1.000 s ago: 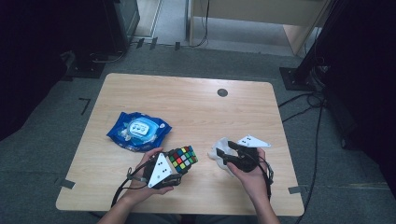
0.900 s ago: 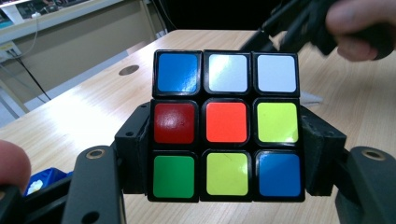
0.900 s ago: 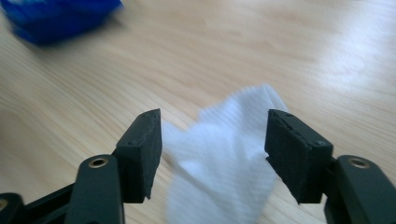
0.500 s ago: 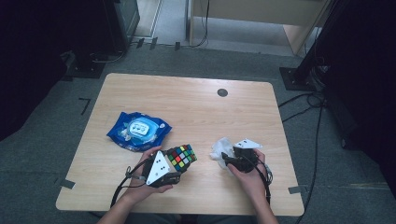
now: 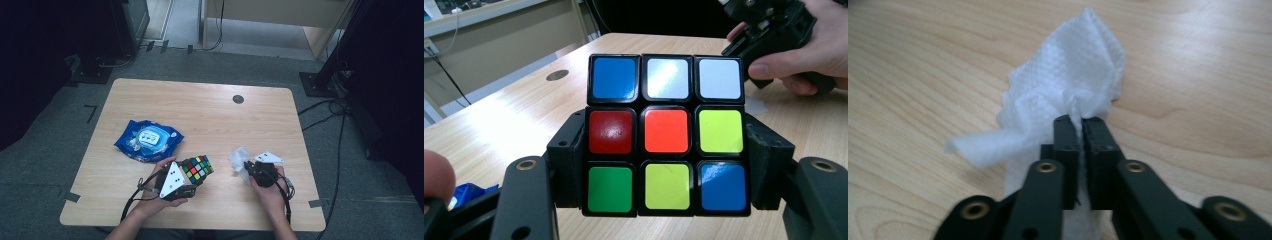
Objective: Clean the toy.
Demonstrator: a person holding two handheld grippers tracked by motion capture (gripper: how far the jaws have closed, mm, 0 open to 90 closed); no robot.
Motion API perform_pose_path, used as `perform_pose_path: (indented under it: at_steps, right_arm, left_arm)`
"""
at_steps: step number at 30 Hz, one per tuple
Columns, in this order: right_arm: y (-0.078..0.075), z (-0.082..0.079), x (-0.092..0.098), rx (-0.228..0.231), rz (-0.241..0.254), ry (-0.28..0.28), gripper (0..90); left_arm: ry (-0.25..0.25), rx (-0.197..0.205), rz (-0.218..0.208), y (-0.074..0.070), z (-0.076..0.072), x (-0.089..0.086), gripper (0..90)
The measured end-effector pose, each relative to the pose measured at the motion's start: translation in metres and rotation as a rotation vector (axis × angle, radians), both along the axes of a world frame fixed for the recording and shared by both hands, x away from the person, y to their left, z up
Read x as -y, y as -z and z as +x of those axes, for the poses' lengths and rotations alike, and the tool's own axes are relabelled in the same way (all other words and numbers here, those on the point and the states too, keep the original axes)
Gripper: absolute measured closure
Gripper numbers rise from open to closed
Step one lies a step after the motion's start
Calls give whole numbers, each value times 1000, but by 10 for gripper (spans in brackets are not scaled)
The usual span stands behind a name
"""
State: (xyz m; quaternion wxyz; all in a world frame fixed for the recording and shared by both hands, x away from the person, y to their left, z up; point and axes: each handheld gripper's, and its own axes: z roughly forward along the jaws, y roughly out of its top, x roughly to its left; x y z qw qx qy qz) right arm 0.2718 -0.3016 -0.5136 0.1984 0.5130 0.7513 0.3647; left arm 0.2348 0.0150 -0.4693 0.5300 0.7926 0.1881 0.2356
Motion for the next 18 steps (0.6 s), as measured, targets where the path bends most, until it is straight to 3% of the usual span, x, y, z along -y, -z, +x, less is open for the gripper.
perform_pose_path:
  at_steps: [6, 10, 15, 18]
  right_arm:
    - [-23, -6, 0, 90, 71, -11, 900]
    - [-42, -14, 0, 138, 172, -33, 900]
    - [-68, -26, -12, 214, 279, -133, 900]
    - [-79, -34, -26, 245, 300, -207, 900]
  left_arm:
    - [1, -8, 3, 2, 0, 0, 342]
    - [0, -4, -5, 0, -1, -1, 342]
    - [-2, -2, -7, -2, -2, -2, 342]
    - [4, -2, -7, -2, -3, 0, 342]
